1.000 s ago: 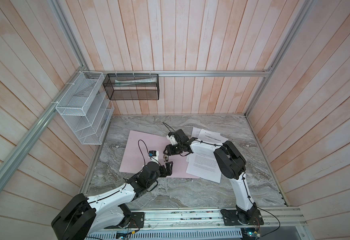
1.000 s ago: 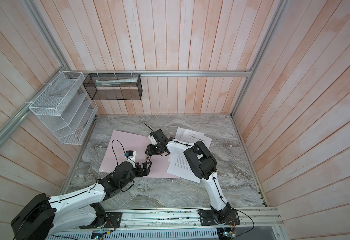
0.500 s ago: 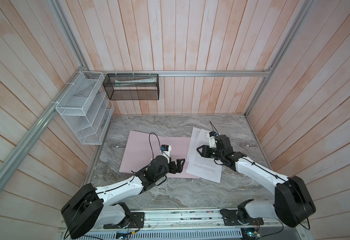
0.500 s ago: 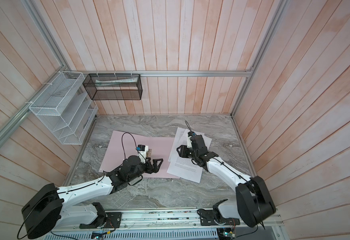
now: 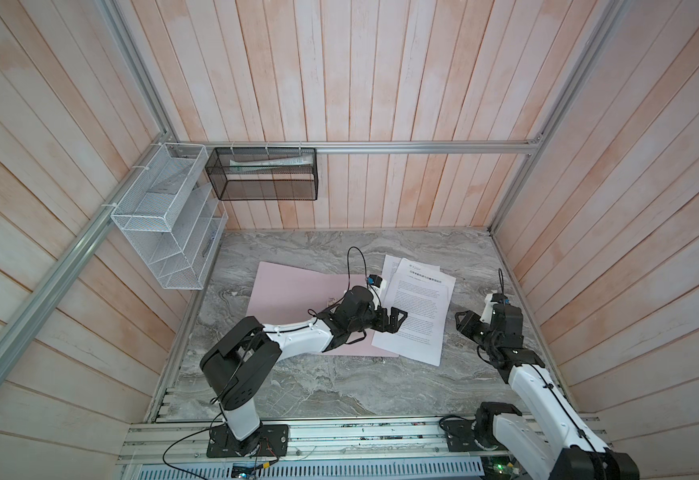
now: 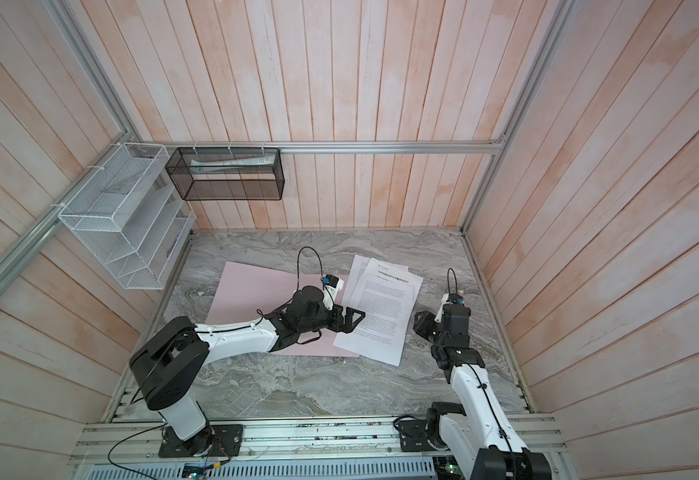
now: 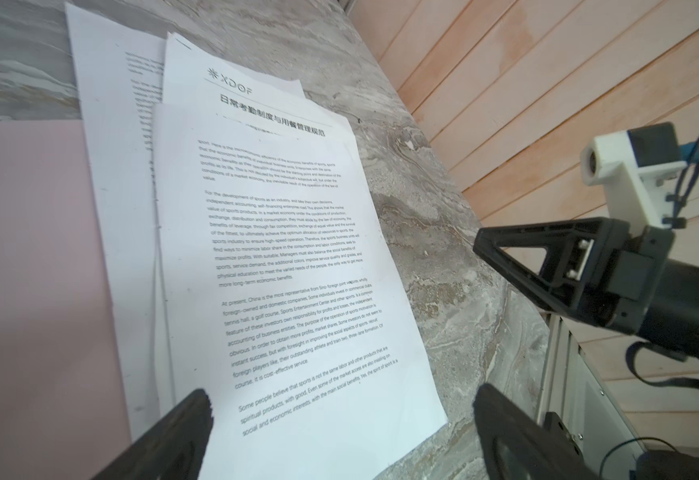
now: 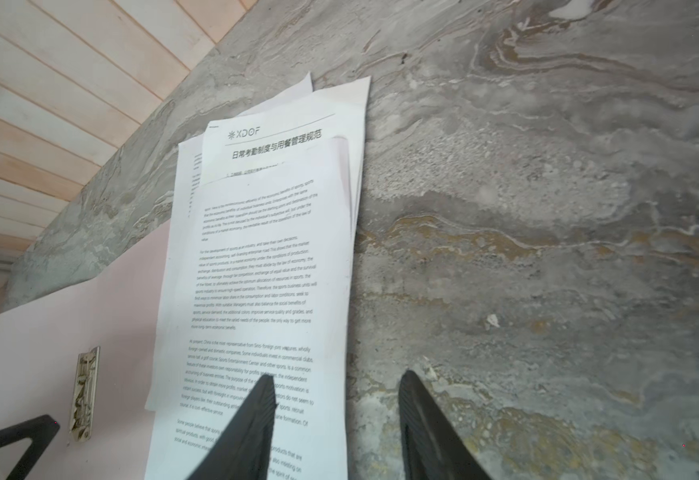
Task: Put the files into the folder
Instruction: 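Move both grippers to the white document stack's edges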
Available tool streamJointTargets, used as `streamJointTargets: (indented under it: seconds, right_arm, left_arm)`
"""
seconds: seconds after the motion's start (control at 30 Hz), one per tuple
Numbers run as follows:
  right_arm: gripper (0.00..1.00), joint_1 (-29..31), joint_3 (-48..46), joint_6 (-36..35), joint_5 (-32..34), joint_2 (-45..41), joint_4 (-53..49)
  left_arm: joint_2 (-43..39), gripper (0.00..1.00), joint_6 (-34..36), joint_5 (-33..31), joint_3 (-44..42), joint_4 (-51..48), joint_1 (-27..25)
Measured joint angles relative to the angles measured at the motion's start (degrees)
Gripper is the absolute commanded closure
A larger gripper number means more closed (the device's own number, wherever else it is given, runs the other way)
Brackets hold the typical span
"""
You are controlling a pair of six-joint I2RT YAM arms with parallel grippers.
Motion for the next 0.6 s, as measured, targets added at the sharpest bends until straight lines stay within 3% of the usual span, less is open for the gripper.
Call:
streamJointTargets:
  seconds: [0.13,0.37,0.6]
  right_arm:
    - [0.57,-4.52,0.28,0.28,-5.75,6.49,6.40]
    - [0.60,-4.76,8.09,-0.24,-15.74,23.61,13.18]
    - [0.64,-4.76,2.25,-0.22,-20.44,25.29,15.54]
  left_arm:
    - [4.46,0.02,0.00,3.69,2.47,0.00,0.46]
    - [10.03,0.02,0.00,8.68,5.66,-0.02,2.51]
    - [12.48,0.03,-0.04,11.39,6.43,0.11,3.98]
